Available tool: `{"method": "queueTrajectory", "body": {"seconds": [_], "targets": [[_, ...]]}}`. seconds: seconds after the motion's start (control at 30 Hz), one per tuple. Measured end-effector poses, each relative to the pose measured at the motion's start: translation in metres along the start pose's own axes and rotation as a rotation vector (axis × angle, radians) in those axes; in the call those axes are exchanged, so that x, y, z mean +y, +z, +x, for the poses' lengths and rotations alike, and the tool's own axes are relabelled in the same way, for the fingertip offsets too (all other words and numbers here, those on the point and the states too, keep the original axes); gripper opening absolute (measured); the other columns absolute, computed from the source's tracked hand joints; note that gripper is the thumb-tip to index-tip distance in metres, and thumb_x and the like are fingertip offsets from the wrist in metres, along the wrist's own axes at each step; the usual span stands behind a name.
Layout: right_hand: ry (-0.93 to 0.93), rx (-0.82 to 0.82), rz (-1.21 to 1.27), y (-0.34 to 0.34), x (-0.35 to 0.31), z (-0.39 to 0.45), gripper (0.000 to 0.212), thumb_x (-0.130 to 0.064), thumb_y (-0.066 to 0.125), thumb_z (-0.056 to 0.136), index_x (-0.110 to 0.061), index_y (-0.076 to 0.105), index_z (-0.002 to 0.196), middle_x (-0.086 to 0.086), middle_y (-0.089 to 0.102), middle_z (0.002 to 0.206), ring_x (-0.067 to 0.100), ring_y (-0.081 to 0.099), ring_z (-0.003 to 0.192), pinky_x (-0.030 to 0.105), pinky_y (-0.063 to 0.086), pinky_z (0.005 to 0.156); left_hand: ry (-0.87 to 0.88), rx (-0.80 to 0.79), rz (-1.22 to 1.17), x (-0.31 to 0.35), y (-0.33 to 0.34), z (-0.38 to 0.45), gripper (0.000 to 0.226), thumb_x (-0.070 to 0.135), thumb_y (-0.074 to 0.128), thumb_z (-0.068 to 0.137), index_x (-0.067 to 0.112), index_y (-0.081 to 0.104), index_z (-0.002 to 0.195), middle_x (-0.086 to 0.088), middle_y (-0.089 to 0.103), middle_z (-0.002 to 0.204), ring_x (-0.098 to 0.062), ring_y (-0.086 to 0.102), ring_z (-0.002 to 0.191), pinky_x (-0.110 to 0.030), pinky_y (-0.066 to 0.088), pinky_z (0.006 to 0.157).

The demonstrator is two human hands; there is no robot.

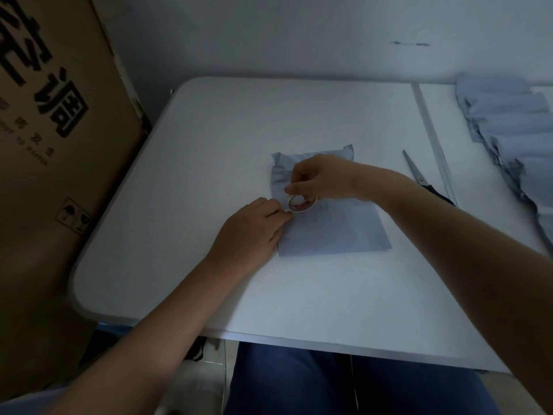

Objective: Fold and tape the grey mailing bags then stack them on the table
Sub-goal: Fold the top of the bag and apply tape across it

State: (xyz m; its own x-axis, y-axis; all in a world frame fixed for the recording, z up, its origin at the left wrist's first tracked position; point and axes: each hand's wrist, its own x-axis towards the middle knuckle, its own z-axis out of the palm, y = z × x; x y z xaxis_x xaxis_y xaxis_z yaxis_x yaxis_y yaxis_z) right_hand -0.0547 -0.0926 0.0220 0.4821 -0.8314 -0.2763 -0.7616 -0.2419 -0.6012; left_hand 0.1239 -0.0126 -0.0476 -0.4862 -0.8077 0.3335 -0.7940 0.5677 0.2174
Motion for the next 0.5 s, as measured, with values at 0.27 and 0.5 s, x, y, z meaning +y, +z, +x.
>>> {"method": "queueTrajectory", "body": {"seconds": [0.27,0.5], "targets": [[-0.005,-0.02,-0.006,-0.002,0.0,-0.005,0.02,-0.033,0.066,0.088,-0.016,0.061,0.078,0.0,0.063,0.077,0.013,0.056,0.074,0.026,0.043,0.071,0.001,0.003,0.015,0.001,-0.001,-0.001,0.031,0.018,0.047,0.087,0.01,0.072,0.103,-0.003,0.064,0.085,-0.022,0.058,0.073,-0.032,0.049,0.056],[0.001,-0.012,-0.076,-0.004,0.001,-0.013,0.025,-0.033,0.062,0.091,-0.018,0.054,0.072,-0.005,0.055,0.071,0.014,0.053,0.075,0.028,0.038,0.068,0.003,0.008,0.041,0.001,0.001,-0.001,0.028,0.016,0.051,0.085,0.009,0.072,0.101,-0.004,0.063,0.084,-0.022,0.059,0.072,-0.033,0.05,0.056]]}}
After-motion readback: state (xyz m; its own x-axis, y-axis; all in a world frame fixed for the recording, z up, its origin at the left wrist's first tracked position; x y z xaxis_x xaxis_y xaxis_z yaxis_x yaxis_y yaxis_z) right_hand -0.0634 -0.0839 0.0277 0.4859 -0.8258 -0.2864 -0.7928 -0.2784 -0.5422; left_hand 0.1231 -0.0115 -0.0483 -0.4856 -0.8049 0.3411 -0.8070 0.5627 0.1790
